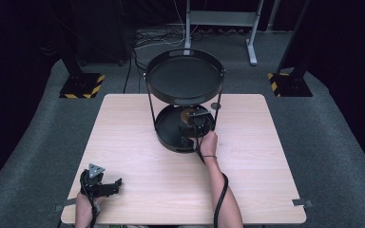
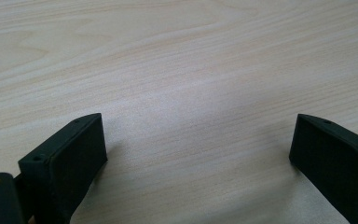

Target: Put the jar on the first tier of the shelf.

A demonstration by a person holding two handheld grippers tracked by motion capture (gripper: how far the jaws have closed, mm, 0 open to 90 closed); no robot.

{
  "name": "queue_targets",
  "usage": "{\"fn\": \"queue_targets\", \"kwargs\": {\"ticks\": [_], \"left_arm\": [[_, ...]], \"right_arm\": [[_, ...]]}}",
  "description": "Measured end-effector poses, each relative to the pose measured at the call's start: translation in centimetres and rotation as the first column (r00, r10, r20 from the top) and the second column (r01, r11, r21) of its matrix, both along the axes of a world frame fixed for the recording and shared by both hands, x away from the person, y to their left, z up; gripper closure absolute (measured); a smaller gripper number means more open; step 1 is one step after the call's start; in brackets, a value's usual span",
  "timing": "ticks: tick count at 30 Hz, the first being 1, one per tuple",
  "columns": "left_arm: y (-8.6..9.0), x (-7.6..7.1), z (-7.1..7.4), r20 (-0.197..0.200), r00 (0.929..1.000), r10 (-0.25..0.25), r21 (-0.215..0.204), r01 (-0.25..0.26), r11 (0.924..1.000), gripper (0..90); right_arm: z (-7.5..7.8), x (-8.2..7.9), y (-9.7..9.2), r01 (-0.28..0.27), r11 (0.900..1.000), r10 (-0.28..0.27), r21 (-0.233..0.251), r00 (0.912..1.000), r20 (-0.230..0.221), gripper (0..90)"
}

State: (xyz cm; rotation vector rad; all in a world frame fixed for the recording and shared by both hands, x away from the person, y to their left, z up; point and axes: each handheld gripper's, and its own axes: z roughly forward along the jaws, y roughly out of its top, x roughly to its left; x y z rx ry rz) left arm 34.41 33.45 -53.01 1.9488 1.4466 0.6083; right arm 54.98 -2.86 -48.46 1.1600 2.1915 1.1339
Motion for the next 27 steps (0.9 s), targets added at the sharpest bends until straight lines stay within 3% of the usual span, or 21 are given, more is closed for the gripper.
{"fn": "queue_targets", "kwargs": {"ticks": [27], "left_arm": [[0.00, 0.00, 0.00, 0.000, 1.0000, 0.000, 0.000, 0.000, 1.0000, 3.5]], "right_arm": [[-0.55, 0.07, 0.19, -0.002, 1.0000, 0.002, 0.003, 1.0000, 0.002, 25.7]]}}
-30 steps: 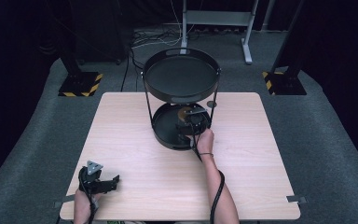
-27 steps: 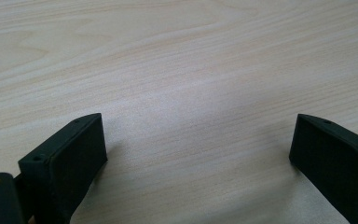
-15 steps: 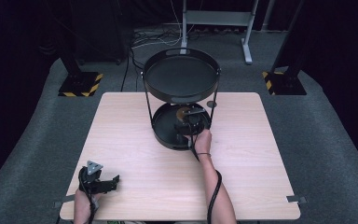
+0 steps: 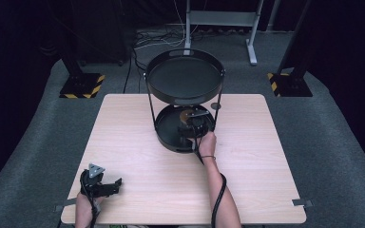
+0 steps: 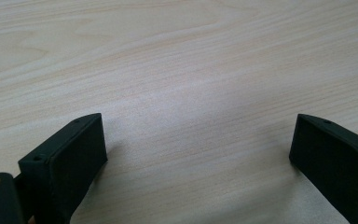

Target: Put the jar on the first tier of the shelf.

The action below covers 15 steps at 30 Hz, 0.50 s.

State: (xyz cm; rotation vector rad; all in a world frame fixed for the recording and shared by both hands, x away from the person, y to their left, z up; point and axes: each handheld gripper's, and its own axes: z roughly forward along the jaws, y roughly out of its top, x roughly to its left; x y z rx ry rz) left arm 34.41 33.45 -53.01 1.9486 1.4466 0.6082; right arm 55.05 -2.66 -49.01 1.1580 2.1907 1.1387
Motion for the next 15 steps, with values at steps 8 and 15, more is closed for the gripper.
{"fn": "queue_targets", "kwargs": {"ticks": [8, 15], "left_arm": [[0.00, 0.00, 0.00, 0.000, 1.0000, 0.000, 0.000, 0.000, 1.0000, 3.5], [0.00, 0.00, 0.00, 0.000, 1.0000, 0.000, 0.000, 0.000, 1.0000, 3.5]], "right_arm": [[0.01, 0.09, 0.03, 0.001, 1.0000, -0.001, 0.003, 1.0000, -0.002, 25.6], [0.29, 0.14, -0.05, 0.004, 0.9999, -0.003, 0.011, 0.9986, -0.053, 13.4]]}}
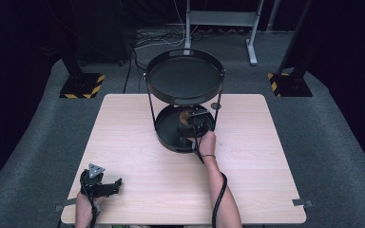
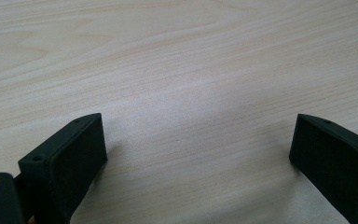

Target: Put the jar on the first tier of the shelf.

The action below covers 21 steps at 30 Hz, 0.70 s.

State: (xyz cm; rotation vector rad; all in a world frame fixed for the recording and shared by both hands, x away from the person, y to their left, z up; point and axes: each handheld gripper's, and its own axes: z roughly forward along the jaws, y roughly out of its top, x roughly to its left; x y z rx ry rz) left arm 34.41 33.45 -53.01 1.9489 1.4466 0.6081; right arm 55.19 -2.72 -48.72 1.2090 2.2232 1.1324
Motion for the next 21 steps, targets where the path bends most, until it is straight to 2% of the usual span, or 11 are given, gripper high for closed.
{"fn": "queue_targets", "kwargs": {"ticks": [2, 4, 5, 7, 14, 18, 21], "left_arm": [[0.0, 0.0, 0.0, 0.000, 1.0000, 0.000, 0.000, 0.000, 1.0000, 3.5], [0.0, 0.0, 0.0, 0.000, 1.0000, 0.000, 0.000, 0.000, 1.0000, 3.5], [0.0, 0.0, 0.0, 0.000, 1.0000, 0.000, 0.000, 0.000, 1.0000, 3.5], [0.0, 0.0, 0.0, 0.000, 1.0000, 0.001, 0.000, -0.001, 1.0000, 3.6], [0.0, 0.0, 0.0, 0.000, 1.0000, 0.000, 0.000, 0.000, 1.0000, 3.6], [0.0, 0.0, 0.0, 0.000, 1.0000, 0.000, 0.000, 0.000, 1.0000, 3.5], [0.0, 0.0, 0.0, 0.000, 1.0000, 0.001, 0.000, -0.001, 1.0000, 3.5]], "right_arm": [[0.2, -0.2, 0.0, -0.005, 1.0000, 0.005, -0.004, 0.9994, -0.033, 7.3], [0.5, -0.5, 0.1, -0.007, 0.9991, 0.006, -0.041, 0.9996, -0.027, 3.5], [0.7, -0.7, 0.1, -0.015, 0.9988, 0.014, -0.046, 0.9990, -0.043, 3.0], [1.2, -1.2, 0.0, -0.023, 0.9979, 0.021, -0.061, 0.9989, -0.042, 1.4], [2.8, -3.4, -1.3, -0.060, 0.9931, 0.056, -0.101, 0.9975, -0.044, 0.4], [3.3, -5.1, -2.7, -0.066, 0.9886, 0.061, -0.135, 0.9974, -0.038, 0.2], [3.4, -6.4, -3.9, -0.056, 0.9899, 0.052, -0.131, 0.9982, -0.029, 0.2]]}}
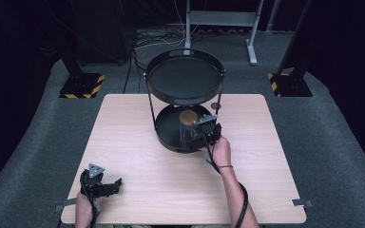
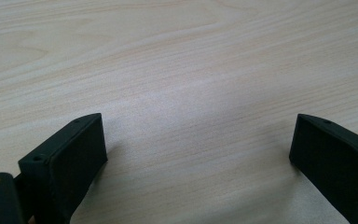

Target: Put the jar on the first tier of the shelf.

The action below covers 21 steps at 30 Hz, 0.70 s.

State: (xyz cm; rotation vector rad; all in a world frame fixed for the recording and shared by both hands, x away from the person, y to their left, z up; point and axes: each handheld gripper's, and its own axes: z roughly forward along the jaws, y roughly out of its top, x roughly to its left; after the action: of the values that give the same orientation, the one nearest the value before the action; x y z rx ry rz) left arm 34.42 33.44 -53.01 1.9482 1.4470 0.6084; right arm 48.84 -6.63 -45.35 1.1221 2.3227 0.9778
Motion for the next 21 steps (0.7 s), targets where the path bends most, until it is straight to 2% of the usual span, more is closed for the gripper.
{"fn": "queue_targets", "kwargs": {"ticks": [7, 11, 15, 21], "left_arm": [[0.0, 0.0, 0.0, 0.000, 1.0000, 0.000, 0.000, 0.000, 1.0000, 3.6], [0.0, 0.0, 0.0, 0.000, 1.0000, 0.000, 0.000, 0.000, 1.0000, 3.6], [0.0, 0.0, 0.0, 0.000, 1.0000, 0.000, 0.000, 0.000, 1.0000, 3.6], [0.0, 0.0, 0.0, 0.000, 1.0000, 0.000, 0.000, 0.000, 1.0000, 3.6]], "right_arm": [[-0.8, -3.2, -3.5, 0.036, 0.9993, -0.036, 0.007, 0.9993, 0.006, 0.2], [-1.7, -4.9, -5.1, 0.054, 0.9985, -0.054, -0.008, 0.9985, 0.002, 0.3], [-3.2, -6.8, -6.8, 0.074, 0.9971, -0.074, -0.016, 0.9972, -0.010, 0.3], [-5.2, -9.4, -8.9, 0.119, 0.9929, -0.119, -0.004, 0.9927, -0.021, 0.3]]}}
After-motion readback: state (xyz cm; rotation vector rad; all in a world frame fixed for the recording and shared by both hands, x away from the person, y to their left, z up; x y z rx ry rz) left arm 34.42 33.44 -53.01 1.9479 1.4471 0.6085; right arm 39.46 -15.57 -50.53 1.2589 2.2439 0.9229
